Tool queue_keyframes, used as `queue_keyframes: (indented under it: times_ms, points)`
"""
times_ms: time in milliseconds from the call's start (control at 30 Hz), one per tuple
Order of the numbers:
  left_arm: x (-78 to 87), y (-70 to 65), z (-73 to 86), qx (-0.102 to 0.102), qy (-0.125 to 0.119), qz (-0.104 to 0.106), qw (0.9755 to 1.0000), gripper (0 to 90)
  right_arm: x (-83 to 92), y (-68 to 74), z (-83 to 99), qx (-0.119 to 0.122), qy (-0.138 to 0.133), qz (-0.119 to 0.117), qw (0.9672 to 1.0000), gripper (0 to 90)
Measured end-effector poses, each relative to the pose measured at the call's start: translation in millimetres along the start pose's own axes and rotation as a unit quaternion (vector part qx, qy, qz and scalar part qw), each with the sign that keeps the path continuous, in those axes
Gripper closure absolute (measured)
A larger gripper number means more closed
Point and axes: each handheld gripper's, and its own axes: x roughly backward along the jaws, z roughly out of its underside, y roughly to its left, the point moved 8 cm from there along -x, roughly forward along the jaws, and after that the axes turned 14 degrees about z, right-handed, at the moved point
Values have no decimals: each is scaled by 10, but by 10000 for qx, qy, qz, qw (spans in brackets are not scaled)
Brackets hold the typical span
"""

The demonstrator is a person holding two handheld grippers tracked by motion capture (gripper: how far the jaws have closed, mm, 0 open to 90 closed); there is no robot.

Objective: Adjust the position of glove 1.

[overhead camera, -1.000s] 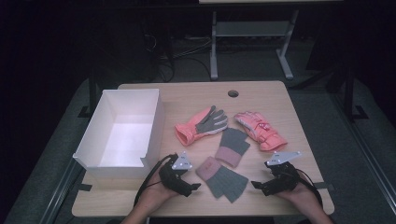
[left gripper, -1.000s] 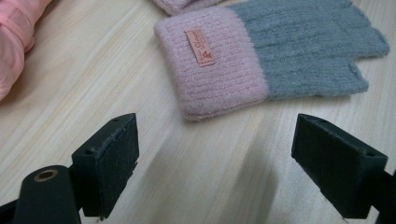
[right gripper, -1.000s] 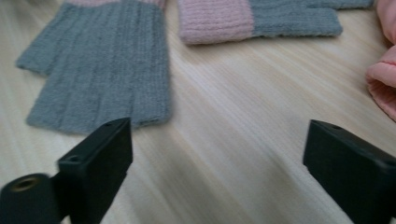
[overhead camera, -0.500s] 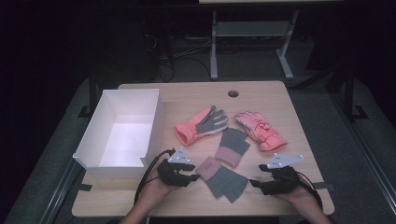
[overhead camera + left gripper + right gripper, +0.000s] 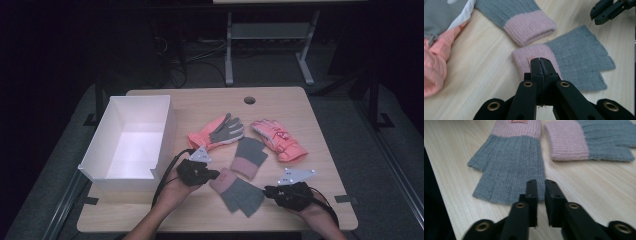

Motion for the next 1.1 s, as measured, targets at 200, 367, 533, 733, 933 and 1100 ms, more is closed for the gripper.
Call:
queue_keyframes:
  times_ms: [200,367,533,733,933,1100]
  points:
    - [-148,65,-101,-54,94,72,9999,896,-49,3,17,31,123,-22,9999,889]
    - [-246,131,-141,-64,230,133,9996,897,-117,24,-1,25,186,-71,9998,898]
    - [-324,193,-111,-53,395,157,9991,897,-176,35,35,123,359,-83,9992,899]
    - [-350,210,-33,40,529,161,9985,897,-202,37,51,141,412,-100,9990,899]
    - [-253,190,63,199,585,60,9981,897,-255,57,19,148,474,-132,9987,899]
    - [-196,188,118,331,565,6,9978,898,-295,85,-118,203,346,-109,9991,900]
